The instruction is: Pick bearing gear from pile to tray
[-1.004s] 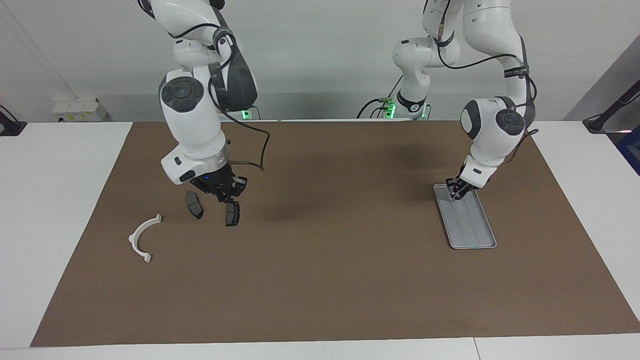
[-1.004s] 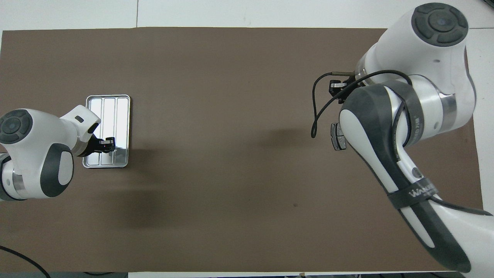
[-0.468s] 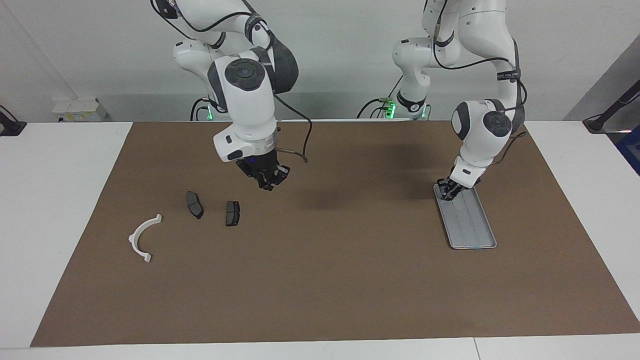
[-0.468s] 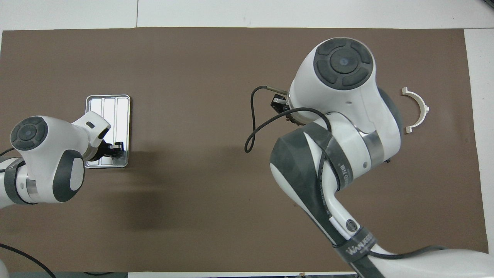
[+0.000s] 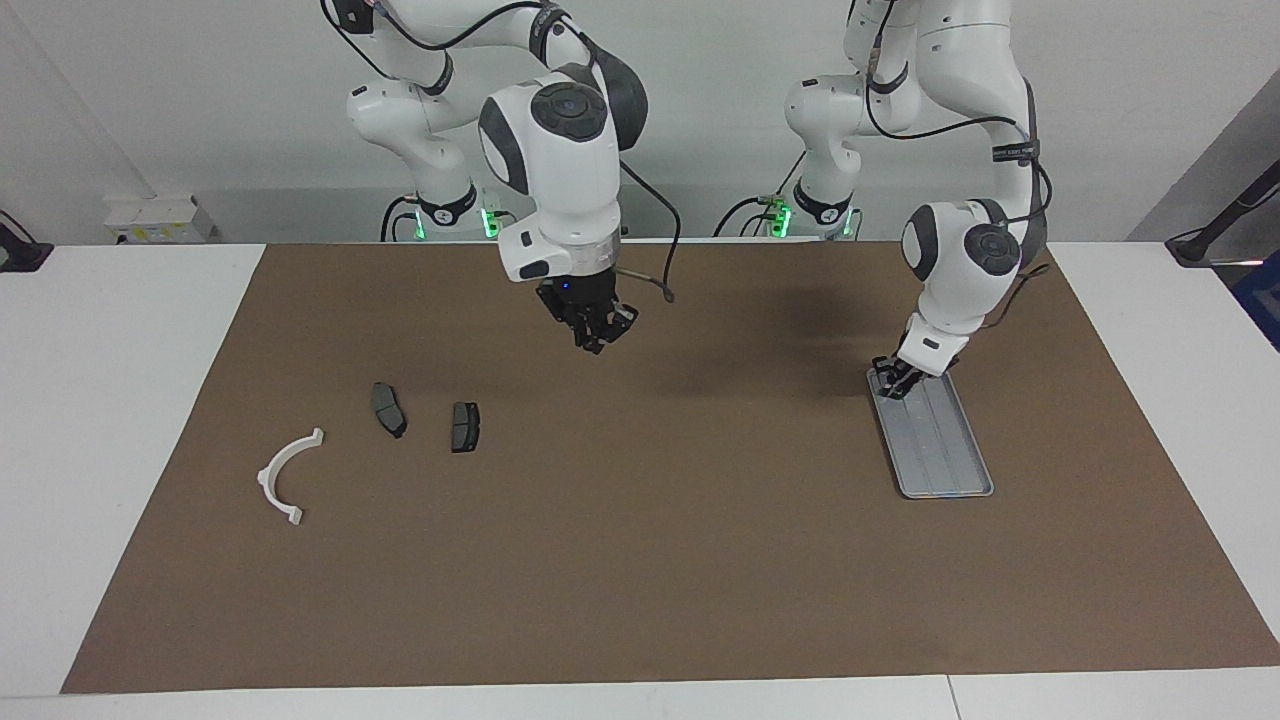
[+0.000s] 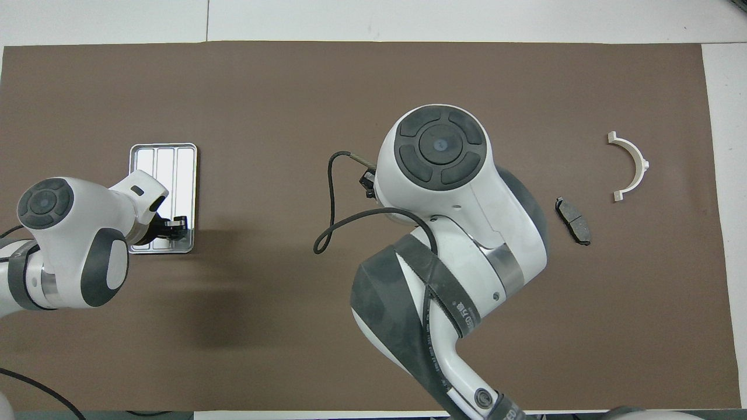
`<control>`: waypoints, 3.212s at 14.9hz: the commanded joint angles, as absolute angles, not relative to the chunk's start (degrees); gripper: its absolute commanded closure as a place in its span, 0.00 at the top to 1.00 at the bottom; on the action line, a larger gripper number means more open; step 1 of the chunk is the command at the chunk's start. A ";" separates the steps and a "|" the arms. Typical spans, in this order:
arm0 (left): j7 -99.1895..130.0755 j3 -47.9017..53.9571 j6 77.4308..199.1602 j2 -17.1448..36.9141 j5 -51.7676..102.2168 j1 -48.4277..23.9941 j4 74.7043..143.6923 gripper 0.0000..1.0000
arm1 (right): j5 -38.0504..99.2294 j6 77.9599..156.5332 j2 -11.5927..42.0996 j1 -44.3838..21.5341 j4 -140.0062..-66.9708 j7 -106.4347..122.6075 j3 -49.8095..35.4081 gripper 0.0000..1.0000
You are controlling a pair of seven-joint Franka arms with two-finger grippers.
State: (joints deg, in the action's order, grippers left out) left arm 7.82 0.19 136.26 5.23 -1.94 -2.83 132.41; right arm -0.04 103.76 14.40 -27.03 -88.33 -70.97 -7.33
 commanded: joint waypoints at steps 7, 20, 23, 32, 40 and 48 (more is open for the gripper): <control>5.01 -0.53 138.43 4.31 -1.49 -2.64 134.74 0.24 | 1.49 103.44 12.92 -28.39 -89.73 -74.09 -7.47 0.00; 2.90 -0.61 138.78 4.66 -1.49 -0.79 134.56 0.26 | 0.62 120.58 16.96 -30.58 -101.77 -73.21 -7.47 0.00; 2.47 -0.53 138.78 4.66 -1.49 -0.79 134.56 0.54 | 0.18 120.85 17.14 -31.38 -102.83 -73.21 -7.38 0.00; 1.49 -0.62 132.99 4.57 -1.49 -0.70 130.79 0.79 | -4.30 126.12 22.23 -32.78 -105.65 -75.85 -7.38 0.00; 2.55 -0.62 125.61 4.31 -1.49 -0.79 123.67 0.80 | -5.98 129.64 24.79 -32.78 -106.43 -77.69 -7.29 0.00; 15.17 0.17 119.00 4.22 -1.49 -3.51 114.53 0.83 | -6.06 130.26 24.61 -32.52 -107.05 -79.19 -7.29 0.00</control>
State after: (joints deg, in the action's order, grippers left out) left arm 9.32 0.44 120.62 4.46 -1.92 -1.92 116.52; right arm -4.55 128.84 24.82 -32.80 -105.88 -76.87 -7.23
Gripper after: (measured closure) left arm 0.198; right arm 0.767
